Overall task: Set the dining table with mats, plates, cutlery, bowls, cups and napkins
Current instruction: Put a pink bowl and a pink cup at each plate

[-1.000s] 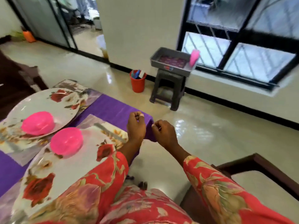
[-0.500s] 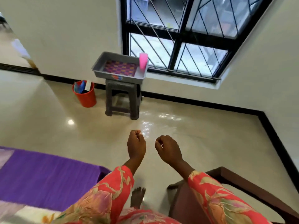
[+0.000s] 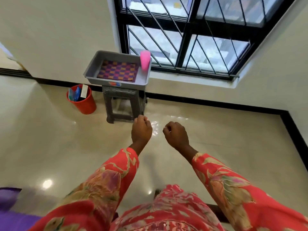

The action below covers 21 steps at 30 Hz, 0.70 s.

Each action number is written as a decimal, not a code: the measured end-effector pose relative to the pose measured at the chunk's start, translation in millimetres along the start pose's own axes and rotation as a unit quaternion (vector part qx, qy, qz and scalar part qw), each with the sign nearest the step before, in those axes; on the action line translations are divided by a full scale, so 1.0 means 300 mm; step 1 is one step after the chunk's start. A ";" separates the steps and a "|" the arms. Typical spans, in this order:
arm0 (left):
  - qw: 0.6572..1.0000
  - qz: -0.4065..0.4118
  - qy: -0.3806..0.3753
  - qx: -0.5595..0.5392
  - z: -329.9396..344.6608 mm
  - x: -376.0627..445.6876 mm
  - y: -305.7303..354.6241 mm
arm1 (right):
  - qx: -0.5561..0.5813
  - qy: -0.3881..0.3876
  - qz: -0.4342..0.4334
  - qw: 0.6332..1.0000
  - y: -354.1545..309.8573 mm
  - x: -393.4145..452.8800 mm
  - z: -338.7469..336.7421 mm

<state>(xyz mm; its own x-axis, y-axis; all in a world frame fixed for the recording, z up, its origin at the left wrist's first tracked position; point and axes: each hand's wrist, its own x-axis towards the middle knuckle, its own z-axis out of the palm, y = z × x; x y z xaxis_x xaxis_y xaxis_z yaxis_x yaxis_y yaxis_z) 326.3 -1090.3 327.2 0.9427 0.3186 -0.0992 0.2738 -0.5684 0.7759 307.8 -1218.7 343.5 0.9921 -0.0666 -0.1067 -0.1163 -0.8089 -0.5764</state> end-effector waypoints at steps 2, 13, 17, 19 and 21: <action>1.000 0.009 0.003 0.020 0.021 0.069 0.026 | 0.010 0.004 0.010 1.000 -0.009 0.090 -0.008; 0.999 -0.007 0.005 0.042 0.099 0.560 0.244 | 0.026 -0.045 -0.013 0.999 -0.083 0.712 -0.044; 0.998 -0.013 0.021 0.058 0.087 0.732 0.311 | 0.047 -0.052 -0.035 0.997 -0.132 0.906 -0.051; 0.997 -0.025 0.030 0.061 0.085 0.805 0.324 | 0.051 -0.064 -0.032 0.996 -0.149 0.990 -0.036; 0.997 -0.036 0.029 0.059 0.083 0.871 0.327 | 0.051 -0.068 -0.030 0.996 -0.166 1.061 -0.021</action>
<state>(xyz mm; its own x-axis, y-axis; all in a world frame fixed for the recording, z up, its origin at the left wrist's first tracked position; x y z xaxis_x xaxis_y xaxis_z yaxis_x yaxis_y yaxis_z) 604.3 -1081.7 361.8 0.9083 0.4031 -0.1121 0.3634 -0.6271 0.6890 629.7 -1203.2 343.4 0.9824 0.0649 -0.1754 -0.0691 -0.7454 -0.6630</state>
